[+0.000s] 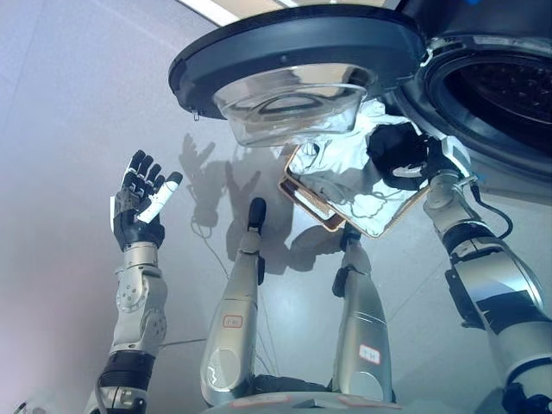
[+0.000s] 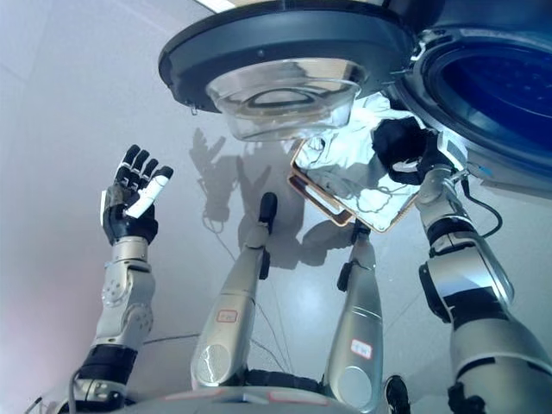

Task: Put the clothes in the basket into the washing machine.

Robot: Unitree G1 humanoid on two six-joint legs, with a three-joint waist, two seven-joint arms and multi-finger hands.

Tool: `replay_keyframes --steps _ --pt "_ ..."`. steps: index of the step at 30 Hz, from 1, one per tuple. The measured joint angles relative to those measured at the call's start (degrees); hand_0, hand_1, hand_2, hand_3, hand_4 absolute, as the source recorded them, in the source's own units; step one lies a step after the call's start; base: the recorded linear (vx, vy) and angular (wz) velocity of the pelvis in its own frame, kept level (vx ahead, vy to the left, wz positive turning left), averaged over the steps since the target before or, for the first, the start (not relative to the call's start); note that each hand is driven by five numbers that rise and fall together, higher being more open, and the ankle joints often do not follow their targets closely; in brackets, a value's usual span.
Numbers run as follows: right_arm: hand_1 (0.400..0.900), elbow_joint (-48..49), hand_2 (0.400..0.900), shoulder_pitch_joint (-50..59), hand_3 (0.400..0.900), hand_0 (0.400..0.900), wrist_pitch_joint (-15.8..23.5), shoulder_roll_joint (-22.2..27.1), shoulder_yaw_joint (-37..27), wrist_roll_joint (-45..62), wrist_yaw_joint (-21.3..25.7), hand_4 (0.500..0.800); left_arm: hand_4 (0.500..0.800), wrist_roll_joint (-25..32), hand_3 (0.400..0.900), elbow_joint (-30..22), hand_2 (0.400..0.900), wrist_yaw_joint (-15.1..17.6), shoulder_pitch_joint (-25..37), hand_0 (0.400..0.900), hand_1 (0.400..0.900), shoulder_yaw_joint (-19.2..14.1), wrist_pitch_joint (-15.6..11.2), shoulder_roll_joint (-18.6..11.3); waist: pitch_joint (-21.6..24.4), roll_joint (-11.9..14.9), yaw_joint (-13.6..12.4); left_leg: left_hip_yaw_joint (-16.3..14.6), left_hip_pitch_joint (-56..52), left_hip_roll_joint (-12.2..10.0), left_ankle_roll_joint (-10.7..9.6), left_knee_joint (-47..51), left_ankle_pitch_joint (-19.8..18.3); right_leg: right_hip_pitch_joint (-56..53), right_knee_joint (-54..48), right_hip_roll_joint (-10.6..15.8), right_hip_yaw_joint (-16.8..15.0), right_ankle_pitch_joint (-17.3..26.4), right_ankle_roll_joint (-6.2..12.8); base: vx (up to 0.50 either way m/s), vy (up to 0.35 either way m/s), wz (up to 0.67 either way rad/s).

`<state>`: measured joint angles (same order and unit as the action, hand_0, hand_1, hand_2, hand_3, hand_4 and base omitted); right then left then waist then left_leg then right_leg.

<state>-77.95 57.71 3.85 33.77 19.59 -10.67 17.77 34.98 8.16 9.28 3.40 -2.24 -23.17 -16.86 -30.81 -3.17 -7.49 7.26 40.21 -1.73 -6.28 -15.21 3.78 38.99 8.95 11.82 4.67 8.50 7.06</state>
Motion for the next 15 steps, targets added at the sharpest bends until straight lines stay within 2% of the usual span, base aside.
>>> replay_keyframes --steps 3,15 --pt "0.900 -0.82 0.900 2.12 0.900 0.900 -0.14 0.70 0.75 0.00 0.61 0.800 0.800 0.00 0.900 -2.37 0.900 0.49 0.06 0.900 0.900 -0.01 -0.89 -0.22 0.00 -0.01 -0.23 -0.25 2.79 0.33 0.16 -1.17 -0.09 2.92 0.98 0.24 -0.64 -0.08 -0.09 -0.04 0.028 -0.01" --pt "0.900 -2.27 0.900 9.12 0.900 0.900 -0.13 6.17 2.72 0.11 2.40 0.800 0.800 -0.01 0.900 -9.41 0.900 1.81 0.23 0.900 0.900 0.29 -1.60 -3.45 -0.15 -0.30 -0.75 -0.60 17.32 2.21 1.12 -8.42 -0.68 17.23 7.62 1.86 -2.41 -0.67 0.51 -0.03 0.011 0.02"
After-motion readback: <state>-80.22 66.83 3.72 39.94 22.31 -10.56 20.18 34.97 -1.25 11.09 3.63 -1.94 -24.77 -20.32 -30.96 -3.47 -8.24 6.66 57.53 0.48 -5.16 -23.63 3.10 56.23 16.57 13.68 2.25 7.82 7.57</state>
